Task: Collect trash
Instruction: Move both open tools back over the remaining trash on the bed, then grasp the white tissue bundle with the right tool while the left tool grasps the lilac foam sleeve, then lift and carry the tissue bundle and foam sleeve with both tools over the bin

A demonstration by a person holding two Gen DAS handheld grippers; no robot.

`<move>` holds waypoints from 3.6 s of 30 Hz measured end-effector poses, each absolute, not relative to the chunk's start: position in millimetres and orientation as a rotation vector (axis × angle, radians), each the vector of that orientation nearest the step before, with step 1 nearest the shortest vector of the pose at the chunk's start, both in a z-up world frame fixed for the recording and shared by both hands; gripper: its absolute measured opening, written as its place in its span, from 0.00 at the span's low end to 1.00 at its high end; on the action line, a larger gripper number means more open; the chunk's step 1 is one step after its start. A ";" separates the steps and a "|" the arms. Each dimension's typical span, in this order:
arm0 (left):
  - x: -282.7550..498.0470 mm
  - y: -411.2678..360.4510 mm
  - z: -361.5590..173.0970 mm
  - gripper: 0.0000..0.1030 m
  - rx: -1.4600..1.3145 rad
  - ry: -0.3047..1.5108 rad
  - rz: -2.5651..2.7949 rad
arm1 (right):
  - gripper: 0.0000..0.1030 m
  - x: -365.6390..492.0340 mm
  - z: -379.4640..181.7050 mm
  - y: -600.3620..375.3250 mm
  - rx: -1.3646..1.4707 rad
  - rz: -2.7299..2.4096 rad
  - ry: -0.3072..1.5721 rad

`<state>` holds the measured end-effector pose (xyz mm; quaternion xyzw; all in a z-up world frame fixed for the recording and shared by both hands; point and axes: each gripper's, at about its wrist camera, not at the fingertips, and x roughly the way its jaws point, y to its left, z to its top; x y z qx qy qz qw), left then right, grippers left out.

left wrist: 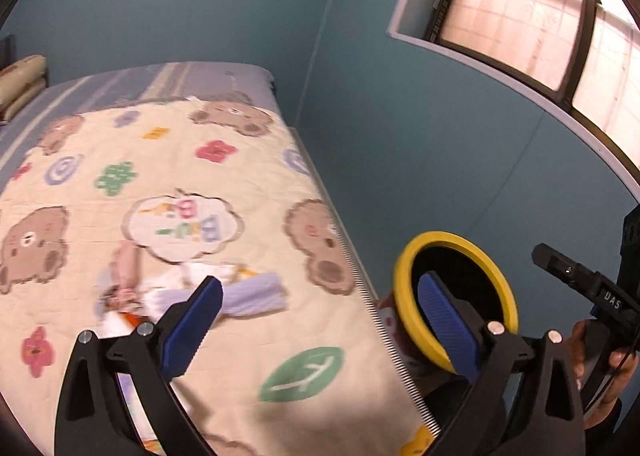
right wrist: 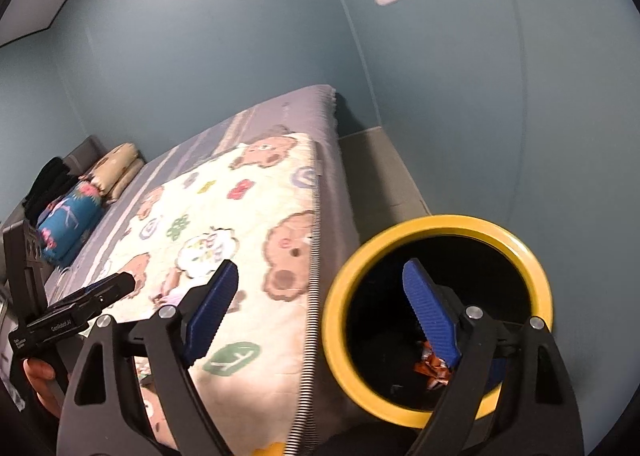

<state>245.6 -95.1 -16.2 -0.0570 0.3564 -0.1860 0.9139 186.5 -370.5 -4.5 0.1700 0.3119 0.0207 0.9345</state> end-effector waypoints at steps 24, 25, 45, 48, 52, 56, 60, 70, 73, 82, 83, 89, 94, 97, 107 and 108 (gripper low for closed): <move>194.9 71.9 -64.2 0.92 -0.169 0.827 -0.080 | 0.79 206.2 -3.8 -223.8 0.232 0.324 0.731; 194.4 75.8 -69.0 0.92 -0.178 0.835 -0.074 | 0.79 207.5 -5.9 -216.5 0.223 0.336 0.737; 198.8 133.3 -147.2 0.92 -0.371 0.969 -0.008 | 0.73 254.1 -81.9 -111.7 0.167 0.559 0.956; 200.9 139.7 -155.6 0.92 -0.409 0.985 -0.013 | 0.72 263.0 -95.5 -96.4 0.163 0.583 0.999; 202.7 143.2 -163.6 0.92 -0.443 0.999 -0.028 | 0.70 272.2 -112.8 -81.0 0.175 0.612 1.060; 204.9 144.3 -170.8 0.92 -0.464 1.013 -0.041 | 0.69 278.0 -128.4 -69.8 0.170 0.620 1.106; 207.4 140.2 -174.9 0.91 -0.453 1.022 -0.051 | 0.68 283.7 -141.7 -67.9 0.187 0.609 1.137; 211.4 126.6 -178.7 0.51 -0.407 1.044 -0.100 | 0.43 290.1 -165.1 -60.3 0.198 0.619 1.204; 212.7 122.6 -180.2 0.33 -0.400 1.051 -0.131 | 0.30 289.1 -170.4 -57.9 0.194 0.630 1.221; 209.2 115.9 -174.1 0.17 -0.356 1.014 -0.136 | 0.12 283.9 -166.2 -58.0 0.180 0.645 1.207; 208.9 116.6 -173.1 0.16 -0.360 1.011 -0.137 | 0.12 283.1 -164.2 -58.8 0.178 0.641 1.199; 202.3 120.3 -162.5 0.15 -0.362 0.984 -0.134 | 0.11 279.7 -148.4 -66.2 0.189 0.645 1.150; 194.2 121.3 -146.2 0.15 -0.341 0.943 -0.136 | 0.11 275.6 -130.8 -75.8 0.220 0.654 1.113; 190.4 124.5 -137.7 0.15 -0.336 0.923 -0.127 | 0.11 271.9 -121.8 -79.4 0.229 0.659 1.094; 173.8 136.6 -110.3 0.15 -0.312 0.852 -0.095 | 0.11 255.1 -91.3 -103.3 0.236 0.661 1.027; 171.5 137.4 -105.7 0.15 -0.308 0.841 -0.093 | 0.11 253.2 -88.4 -106.5 0.236 0.658 1.020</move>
